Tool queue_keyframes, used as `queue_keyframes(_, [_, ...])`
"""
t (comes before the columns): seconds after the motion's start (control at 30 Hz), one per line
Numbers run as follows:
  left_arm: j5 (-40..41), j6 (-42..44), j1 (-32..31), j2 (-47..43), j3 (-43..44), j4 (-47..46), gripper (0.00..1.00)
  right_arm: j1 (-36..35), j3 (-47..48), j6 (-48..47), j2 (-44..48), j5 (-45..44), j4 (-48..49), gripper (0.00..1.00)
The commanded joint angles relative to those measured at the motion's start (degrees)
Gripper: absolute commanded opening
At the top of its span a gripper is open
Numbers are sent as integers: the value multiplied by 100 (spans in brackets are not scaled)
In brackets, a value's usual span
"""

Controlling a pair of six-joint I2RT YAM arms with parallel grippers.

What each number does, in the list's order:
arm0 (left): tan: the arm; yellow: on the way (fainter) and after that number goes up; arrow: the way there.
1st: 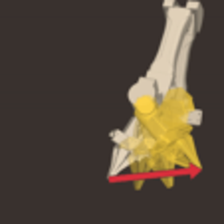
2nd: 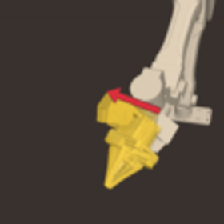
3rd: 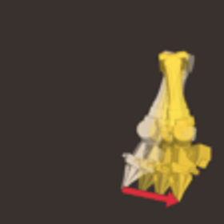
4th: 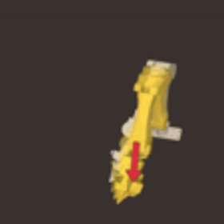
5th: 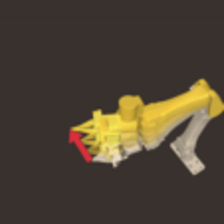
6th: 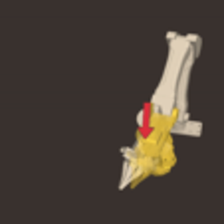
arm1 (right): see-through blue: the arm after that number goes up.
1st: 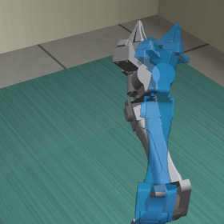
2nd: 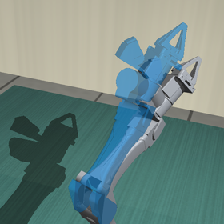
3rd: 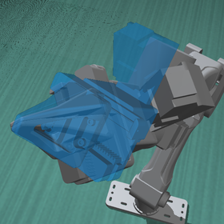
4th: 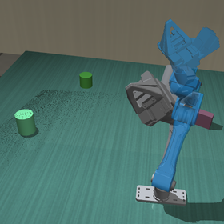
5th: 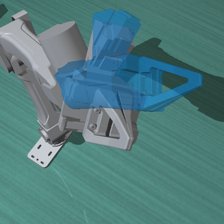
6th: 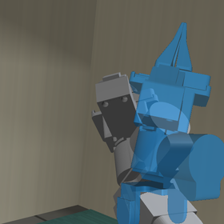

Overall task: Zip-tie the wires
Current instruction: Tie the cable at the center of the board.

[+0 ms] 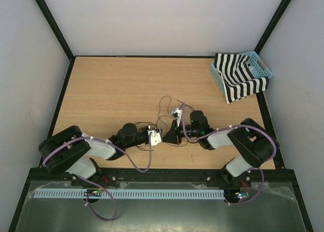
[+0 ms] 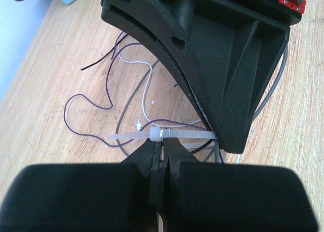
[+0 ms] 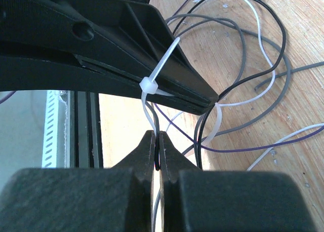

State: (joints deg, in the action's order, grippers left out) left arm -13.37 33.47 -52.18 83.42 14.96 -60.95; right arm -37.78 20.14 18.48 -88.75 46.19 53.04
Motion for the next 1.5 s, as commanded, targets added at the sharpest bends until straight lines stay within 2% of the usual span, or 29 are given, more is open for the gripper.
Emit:
queue_keyframes(0.0, [-26, 98, -75, 29, -67, -84, 0, 64, 217, 68, -42, 104, 33, 2])
queue_keyframes(1.2, [99, 157, -307, 285, -129, -64, 0, 218, 603, 168, -170, 138, -335, 0])
queue_keyframes(1.47, [254, -117, -265, 240, -70, -66, 0, 218, 613, 109, -230, 227, -460, 0])
